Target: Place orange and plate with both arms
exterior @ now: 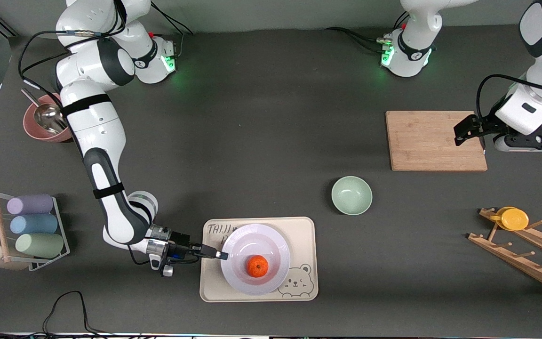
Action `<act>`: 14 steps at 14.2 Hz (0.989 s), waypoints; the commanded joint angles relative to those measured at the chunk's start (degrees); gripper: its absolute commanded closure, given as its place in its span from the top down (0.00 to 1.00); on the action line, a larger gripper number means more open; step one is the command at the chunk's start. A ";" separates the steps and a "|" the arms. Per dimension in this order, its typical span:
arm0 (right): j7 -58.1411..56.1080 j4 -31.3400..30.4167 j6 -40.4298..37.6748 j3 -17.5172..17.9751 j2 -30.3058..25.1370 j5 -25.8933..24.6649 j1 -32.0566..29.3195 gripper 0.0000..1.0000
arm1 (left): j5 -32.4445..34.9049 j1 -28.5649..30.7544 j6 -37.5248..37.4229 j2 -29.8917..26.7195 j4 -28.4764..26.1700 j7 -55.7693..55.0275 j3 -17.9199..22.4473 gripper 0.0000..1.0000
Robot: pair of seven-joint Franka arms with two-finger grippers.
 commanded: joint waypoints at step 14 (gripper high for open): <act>0.63 -3.39 0.30 -1.53 -3.60 -4.19 -0.65 0.45 | 0.33 -0.31 0.86 -2.88 -2.47 0.10 0.24 1.00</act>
